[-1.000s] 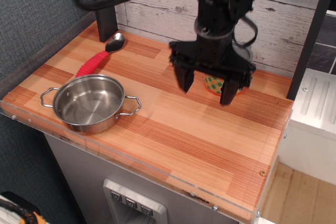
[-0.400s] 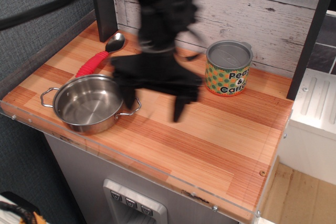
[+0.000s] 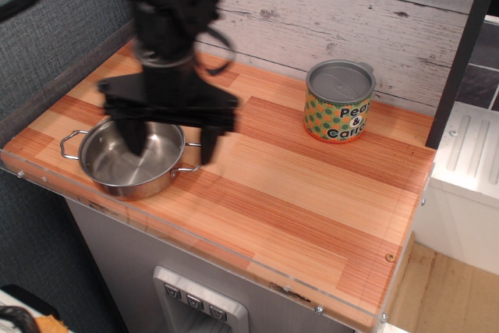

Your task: Move the can to the back of the table

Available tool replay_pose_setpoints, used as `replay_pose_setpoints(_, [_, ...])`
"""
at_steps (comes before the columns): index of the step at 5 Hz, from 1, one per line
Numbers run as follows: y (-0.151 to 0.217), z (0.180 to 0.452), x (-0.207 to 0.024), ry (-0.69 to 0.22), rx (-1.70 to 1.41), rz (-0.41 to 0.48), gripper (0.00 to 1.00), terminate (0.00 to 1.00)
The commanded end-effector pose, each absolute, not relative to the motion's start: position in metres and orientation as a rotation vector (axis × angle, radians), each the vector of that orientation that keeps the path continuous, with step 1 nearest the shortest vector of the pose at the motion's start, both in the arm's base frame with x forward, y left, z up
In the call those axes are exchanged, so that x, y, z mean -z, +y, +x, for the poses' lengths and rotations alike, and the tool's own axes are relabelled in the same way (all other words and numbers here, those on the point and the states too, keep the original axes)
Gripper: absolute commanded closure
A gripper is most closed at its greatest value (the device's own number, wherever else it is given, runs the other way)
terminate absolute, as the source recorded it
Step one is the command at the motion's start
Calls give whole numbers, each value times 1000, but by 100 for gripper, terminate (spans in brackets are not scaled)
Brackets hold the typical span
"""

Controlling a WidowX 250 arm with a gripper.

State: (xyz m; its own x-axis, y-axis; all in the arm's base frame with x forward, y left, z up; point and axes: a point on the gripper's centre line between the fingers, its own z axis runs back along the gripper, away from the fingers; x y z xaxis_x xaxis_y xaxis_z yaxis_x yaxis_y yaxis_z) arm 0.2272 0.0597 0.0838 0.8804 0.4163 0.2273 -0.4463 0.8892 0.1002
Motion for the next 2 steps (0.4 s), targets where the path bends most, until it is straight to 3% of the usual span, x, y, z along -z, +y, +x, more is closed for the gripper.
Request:
replay_pose_setpoints(1, [54,227,-101,-244,-450,151,0,0])
replay_pose_setpoints(2, [54,227,-101,-244,-450,151,0,100])
